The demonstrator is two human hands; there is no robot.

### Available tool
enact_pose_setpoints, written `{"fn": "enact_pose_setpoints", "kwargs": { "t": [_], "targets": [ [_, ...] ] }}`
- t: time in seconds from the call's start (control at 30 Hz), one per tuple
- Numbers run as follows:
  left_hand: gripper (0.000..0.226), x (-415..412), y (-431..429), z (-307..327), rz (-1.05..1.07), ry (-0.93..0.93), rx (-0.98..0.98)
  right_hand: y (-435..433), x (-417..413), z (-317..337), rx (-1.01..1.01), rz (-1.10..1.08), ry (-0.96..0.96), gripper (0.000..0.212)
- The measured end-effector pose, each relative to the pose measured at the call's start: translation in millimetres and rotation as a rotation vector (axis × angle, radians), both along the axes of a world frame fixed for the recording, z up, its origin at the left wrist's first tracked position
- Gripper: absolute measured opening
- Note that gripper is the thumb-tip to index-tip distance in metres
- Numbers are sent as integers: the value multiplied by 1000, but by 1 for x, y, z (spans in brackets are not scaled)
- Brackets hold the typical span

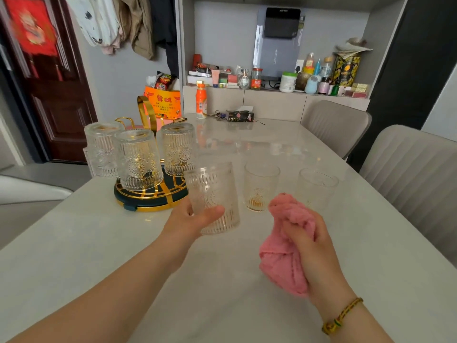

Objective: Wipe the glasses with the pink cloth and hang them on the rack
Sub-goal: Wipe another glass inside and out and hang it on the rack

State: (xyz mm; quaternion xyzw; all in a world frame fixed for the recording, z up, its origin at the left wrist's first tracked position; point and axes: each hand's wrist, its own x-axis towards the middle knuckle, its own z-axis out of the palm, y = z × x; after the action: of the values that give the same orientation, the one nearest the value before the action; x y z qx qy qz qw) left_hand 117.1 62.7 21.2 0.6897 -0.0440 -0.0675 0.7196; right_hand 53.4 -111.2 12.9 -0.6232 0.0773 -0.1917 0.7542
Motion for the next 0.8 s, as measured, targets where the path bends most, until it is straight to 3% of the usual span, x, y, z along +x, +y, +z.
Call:
{"fn": "enact_pose_setpoints", "kwargs": {
  "t": [0.1,0.17,0.27,0.5,0.67,0.8],
  "targets": [
    [33,-26,9,0,-52,26,-130,8,-2,-2,-91,41,-88,24],
    [37,-42,13,-4,-91,20,-151,18,-8,-6,-143,99,-146,32],
    [49,-54,14,-14,-127,9,-147,29,-14,-11,-245,187,-170,32],
    [48,-49,16,-25,-127,57,-103,42,-18,-14,-551,205,-327,35],
    [55,-52,12,-33,-179,100,-84,37,-15,-14,-552,121,-334,36],
    [61,-58,8,-34,-228,108,-84,28,-14,-12,-438,63,-253,20]
  ]
}}
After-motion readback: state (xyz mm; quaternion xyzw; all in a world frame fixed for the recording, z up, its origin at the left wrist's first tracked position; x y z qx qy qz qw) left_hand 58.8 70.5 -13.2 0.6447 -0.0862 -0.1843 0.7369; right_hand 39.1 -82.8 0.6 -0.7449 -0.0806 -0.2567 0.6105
